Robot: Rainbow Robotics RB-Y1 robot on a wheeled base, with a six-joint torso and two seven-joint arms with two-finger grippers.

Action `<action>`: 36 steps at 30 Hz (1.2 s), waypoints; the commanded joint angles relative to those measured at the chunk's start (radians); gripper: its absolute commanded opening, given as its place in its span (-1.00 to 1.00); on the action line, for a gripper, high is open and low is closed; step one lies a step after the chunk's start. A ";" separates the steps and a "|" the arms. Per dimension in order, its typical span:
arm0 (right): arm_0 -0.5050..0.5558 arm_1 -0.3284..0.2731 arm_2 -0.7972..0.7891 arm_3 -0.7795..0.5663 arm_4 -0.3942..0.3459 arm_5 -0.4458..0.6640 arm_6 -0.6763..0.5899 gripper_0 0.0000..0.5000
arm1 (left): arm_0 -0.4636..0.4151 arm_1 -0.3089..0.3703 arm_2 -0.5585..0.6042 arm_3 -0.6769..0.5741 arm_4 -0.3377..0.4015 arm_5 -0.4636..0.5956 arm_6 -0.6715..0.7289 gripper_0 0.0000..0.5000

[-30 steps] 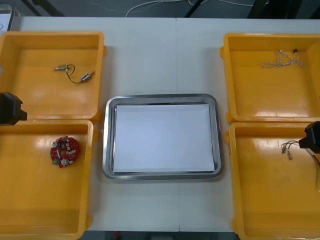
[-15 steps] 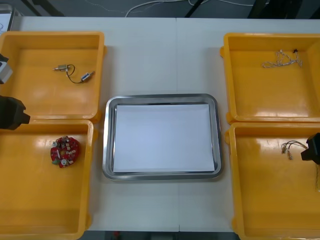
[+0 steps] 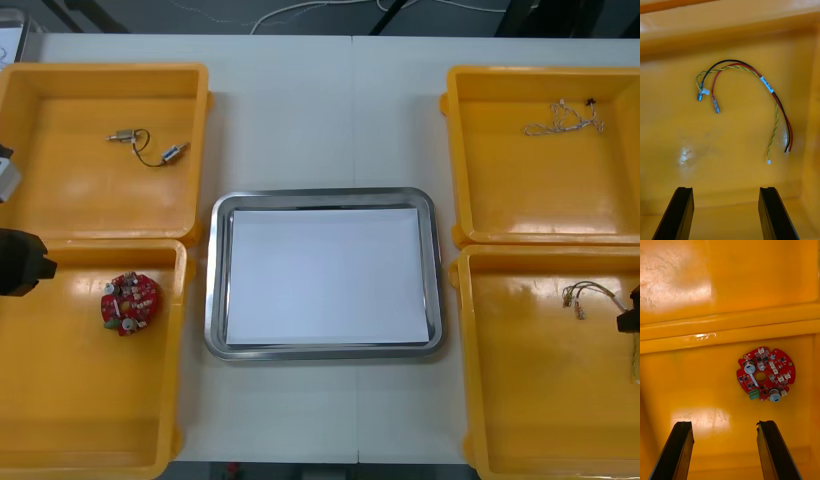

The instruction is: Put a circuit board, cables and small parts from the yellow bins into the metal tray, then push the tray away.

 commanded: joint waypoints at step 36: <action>0.204 0.097 -0.053 0.192 0.084 -0.269 -0.013 1.00 | 0.206 -0.117 -0.001 0.103 0.021 -0.327 -1.071 1.00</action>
